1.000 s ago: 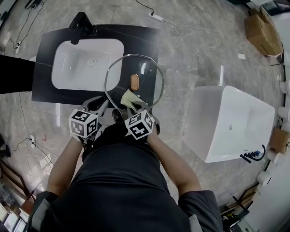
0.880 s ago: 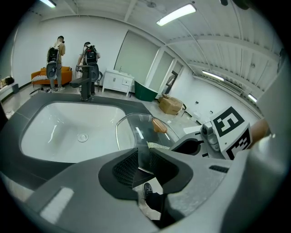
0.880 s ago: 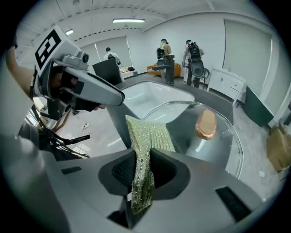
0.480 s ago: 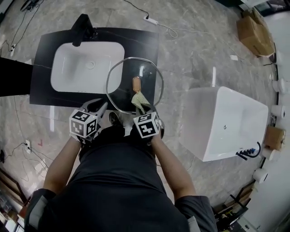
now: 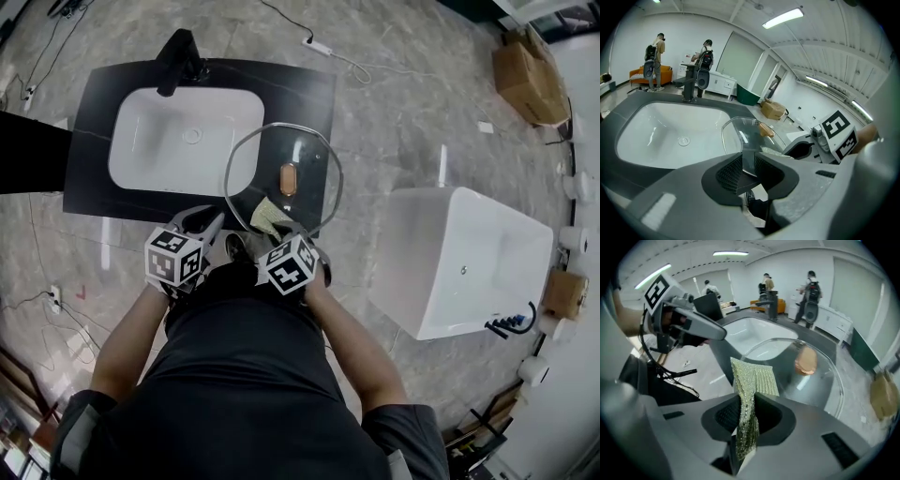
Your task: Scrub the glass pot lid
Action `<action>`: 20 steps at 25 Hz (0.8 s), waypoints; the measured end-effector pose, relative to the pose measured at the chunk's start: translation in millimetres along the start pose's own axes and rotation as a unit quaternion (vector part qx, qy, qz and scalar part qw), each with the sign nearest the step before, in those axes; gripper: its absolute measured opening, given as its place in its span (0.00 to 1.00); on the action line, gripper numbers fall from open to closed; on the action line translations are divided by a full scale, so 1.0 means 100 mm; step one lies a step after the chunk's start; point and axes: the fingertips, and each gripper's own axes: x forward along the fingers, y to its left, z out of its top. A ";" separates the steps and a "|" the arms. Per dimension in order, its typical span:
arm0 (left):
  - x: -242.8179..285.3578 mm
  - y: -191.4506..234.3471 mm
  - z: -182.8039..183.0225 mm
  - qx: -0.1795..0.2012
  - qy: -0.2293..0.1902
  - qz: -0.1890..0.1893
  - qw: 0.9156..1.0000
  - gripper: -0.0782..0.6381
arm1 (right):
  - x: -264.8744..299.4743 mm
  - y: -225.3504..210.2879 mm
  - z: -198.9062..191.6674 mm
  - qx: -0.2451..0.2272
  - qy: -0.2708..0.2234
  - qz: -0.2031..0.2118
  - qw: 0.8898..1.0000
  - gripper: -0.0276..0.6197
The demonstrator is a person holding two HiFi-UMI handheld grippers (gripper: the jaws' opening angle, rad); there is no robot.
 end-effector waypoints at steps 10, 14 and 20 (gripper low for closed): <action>-0.40 0.50 0.10 -0.065 -0.065 0.091 0.992 0.22 | 0.39 0.38 0.46 -0.280 0.101 0.019 0.955 0.14; -0.57 0.58 0.16 -0.093 -0.091 0.107 0.986 0.22 | 0.47 0.30 0.75 -0.246 0.123 0.039 0.961 0.14; -0.61 0.53 0.17 -0.093 -0.099 0.099 0.986 0.22 | 0.59 0.01 1.12 -0.259 0.159 -0.002 0.953 0.14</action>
